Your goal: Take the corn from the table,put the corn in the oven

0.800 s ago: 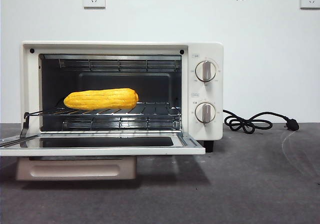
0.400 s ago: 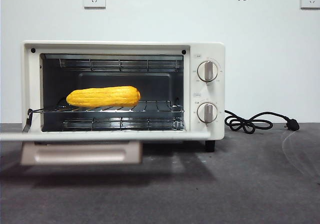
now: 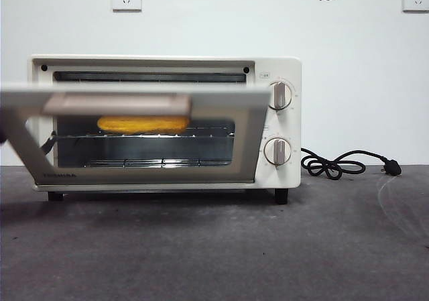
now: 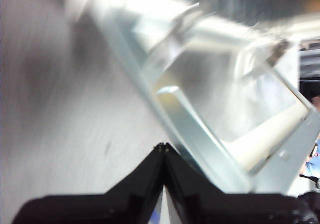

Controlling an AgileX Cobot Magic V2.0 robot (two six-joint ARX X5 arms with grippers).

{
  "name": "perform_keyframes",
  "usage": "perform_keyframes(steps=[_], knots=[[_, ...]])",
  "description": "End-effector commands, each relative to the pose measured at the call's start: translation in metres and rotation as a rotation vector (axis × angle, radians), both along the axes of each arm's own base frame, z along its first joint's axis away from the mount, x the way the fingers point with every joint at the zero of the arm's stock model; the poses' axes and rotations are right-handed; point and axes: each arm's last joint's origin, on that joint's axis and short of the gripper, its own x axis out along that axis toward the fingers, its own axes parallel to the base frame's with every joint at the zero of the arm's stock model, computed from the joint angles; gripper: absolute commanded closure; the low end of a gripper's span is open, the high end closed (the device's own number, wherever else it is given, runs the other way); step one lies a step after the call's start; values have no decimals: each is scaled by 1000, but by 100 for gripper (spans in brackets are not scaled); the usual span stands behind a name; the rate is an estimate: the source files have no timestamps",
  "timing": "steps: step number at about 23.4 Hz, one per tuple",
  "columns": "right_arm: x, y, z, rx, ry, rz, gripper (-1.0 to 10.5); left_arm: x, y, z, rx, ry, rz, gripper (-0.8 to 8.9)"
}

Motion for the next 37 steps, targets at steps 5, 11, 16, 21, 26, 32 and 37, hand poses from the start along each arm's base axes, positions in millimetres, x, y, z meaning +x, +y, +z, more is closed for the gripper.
perform_keyframes(steps=[5,11,16,21,26,32,37], knots=[[2,1,-1,-1,-2,5,955,22,3,43,10,-151,-7,821],[2,1,-1,1,-5,5,955,30,5,58,25,-222,2,821],[2,1,-1,3,-9,5,955,33,5,60,27,-249,12,821],[3,2,0,12,-20,0,955,37,7,62,55,-274,48,821],[3,2,0,12,-20,0,955,40,8,64,70,-307,65,821],[3,2,0,12,-20,0,955,44,9,67,80,-355,73,821],[3,1,0,12,-14,-5,955,44,9,67,87,-342,93,821]])
